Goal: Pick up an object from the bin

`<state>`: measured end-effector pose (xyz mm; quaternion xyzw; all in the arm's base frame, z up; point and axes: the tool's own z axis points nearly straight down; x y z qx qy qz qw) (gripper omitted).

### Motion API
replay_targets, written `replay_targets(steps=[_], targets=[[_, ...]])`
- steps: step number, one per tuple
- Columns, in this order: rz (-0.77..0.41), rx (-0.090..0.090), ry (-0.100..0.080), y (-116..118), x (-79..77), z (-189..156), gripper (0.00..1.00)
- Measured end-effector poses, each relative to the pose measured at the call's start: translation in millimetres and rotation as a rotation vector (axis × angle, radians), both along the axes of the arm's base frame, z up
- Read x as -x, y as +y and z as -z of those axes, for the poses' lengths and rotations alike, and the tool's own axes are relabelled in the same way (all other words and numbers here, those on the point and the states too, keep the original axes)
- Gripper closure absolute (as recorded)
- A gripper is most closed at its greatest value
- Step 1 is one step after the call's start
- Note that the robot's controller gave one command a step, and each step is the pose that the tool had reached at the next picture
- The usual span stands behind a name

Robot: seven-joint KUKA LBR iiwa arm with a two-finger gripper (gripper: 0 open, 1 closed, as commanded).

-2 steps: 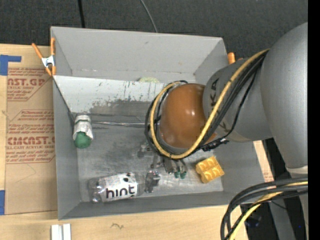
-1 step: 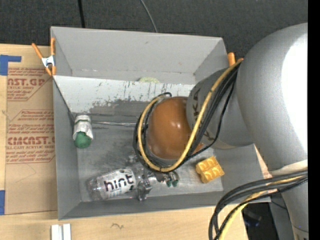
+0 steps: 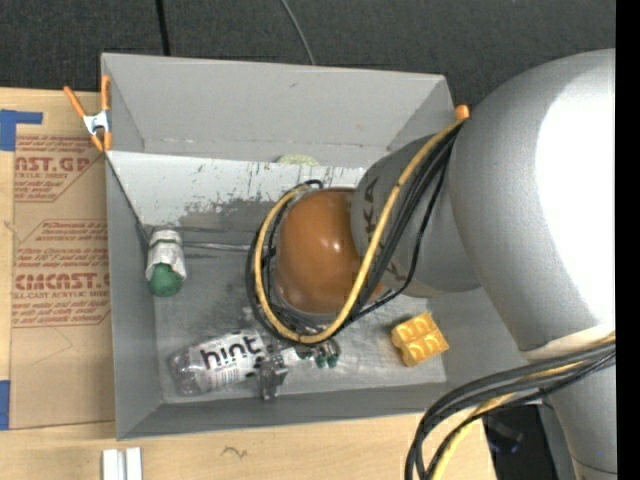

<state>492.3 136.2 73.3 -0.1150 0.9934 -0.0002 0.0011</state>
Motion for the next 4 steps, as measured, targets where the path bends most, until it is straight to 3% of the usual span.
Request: replay_targets(steps=[1, 2, 3, 4], targets=[[0.119, -0.002, -0.001, 77.1, -3.3, 0.1, 1.0], [0.119, -0.002, -0.001, 77.1, -3.3, 0.1, 1.0], [0.153, -0.001, 0.0, 40.3, -13.2, -139.8, 1.0], [0.153, -0.001, 0.001, 40.3, -13.1, -139.6, 1.0]])
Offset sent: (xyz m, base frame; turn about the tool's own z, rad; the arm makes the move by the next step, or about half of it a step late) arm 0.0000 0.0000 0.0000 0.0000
